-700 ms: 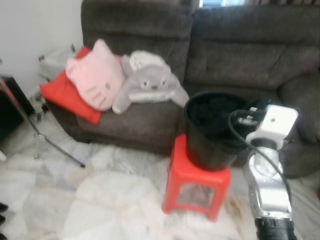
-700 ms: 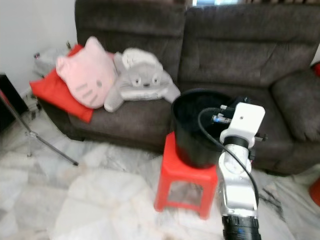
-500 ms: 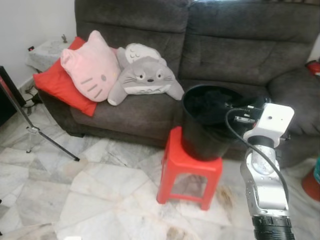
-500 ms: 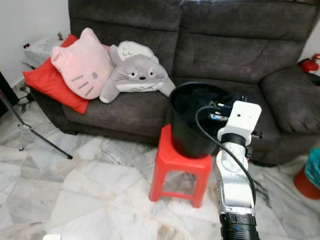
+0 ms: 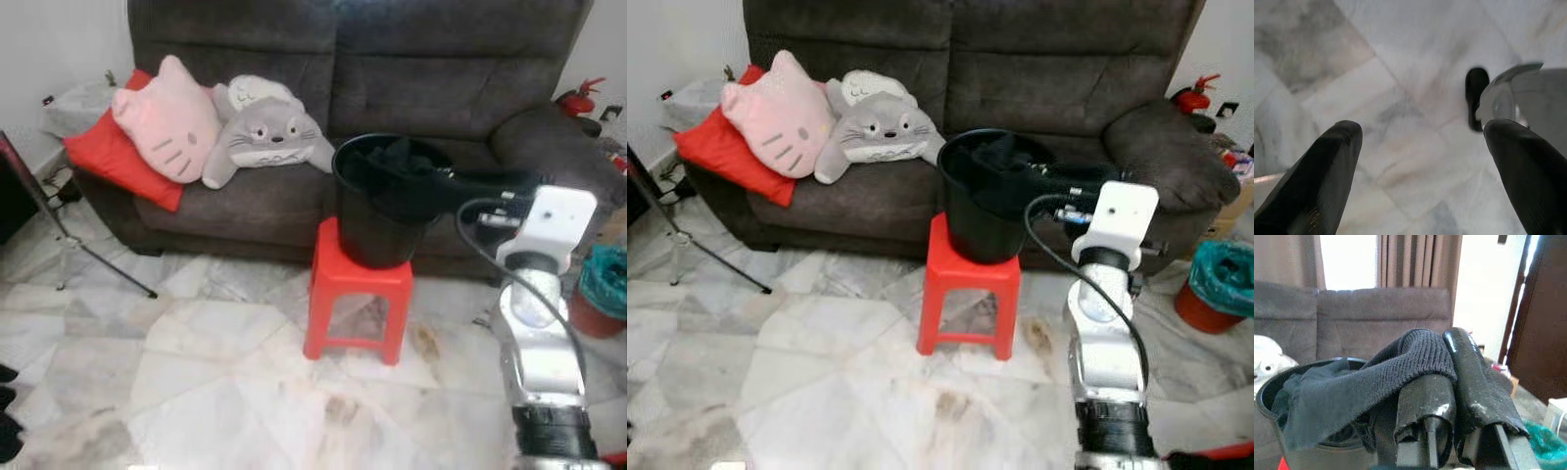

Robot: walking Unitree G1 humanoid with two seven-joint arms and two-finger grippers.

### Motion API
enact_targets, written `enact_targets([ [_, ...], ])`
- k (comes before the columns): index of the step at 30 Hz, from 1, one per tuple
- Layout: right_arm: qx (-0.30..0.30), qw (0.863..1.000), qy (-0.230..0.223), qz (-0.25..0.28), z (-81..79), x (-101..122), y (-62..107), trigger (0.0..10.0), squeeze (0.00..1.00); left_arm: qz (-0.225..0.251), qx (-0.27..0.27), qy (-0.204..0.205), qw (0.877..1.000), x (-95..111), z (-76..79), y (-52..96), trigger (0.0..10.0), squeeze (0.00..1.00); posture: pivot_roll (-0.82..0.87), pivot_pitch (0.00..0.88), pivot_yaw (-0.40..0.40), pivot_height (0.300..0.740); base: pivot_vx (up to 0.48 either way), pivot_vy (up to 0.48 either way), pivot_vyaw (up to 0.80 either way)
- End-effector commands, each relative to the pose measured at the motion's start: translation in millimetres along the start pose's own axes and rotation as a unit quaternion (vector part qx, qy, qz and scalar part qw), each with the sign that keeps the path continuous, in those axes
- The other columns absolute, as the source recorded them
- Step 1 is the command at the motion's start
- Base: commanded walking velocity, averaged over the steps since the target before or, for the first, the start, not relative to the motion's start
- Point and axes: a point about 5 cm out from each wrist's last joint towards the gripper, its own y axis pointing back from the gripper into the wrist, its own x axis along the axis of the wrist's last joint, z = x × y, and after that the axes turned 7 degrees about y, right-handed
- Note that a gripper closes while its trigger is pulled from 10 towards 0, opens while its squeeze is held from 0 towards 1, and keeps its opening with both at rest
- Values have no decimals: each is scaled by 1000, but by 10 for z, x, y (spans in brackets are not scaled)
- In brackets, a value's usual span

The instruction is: Hang hanger

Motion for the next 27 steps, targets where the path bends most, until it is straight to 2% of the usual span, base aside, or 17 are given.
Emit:
enact_targets([
  [1,-21,999,18,31,128,101,-78,10000,0,-15,-1,-5,1000,-60,8,7,10000,0,-85,0,-3,740,-364,0,0],
  [4,-23,998,22,55,147,205,-130,10000,0,-8,-1,0,1000,-49,7,8,10000,0,-86,0,2,740,-362,0,0],
  [7,-17,995,33,97,126,365,-165,10000,0,-4,12,-39,999,-27,-18,6,10000,0,-83,0,4,740,0,0,0],
  [8,-17,995,33,97,126,365,-165,10000,0,-4,12,-39,999,-27,-18,6,10000,0,-83,0,4,740,0,0,0],
  [12,-7,987,48,155,94,575,-168,10000,0,-6,14,-34,999,-32,-22,7,10000,0,-80,0,7,740,0,0,0],
  [13,3,980,35,195,73,737,-153,10000,0,-6,12,-36,999,-33,-22,8,10000,0,-78,0,9,740,0,0,0],
  [14,3,980,35,195,73,737,-153,10000,0,-6,12,-36,999,-33,-22,8,10000,0,-78,0,9,740,0,0,0],
  [15,20,973,18,231,40,902,-124,10000,0,-6,12,-36,999,-35,-22,8,10000,0,-76,0,9,740,0,0,0],
  [19,71,960,1,272,-87,1101,-50,10000,0,-7,13,-38,999,-38,-27,9,10000,0,-80,0,10,740,0,0,0],
  [21,122,941,-7,315,-235,1285,81,10000,0,-8,13,-40,999,-40,-30,10,10000,0,-82,0,12,740,0,0,0],
  [27,179,923,-37,339,-381,1449,215,10000,0,-7,11,-39,999,-41,-27,11,10000,0,-81,0,11,740,0,0,0],
])
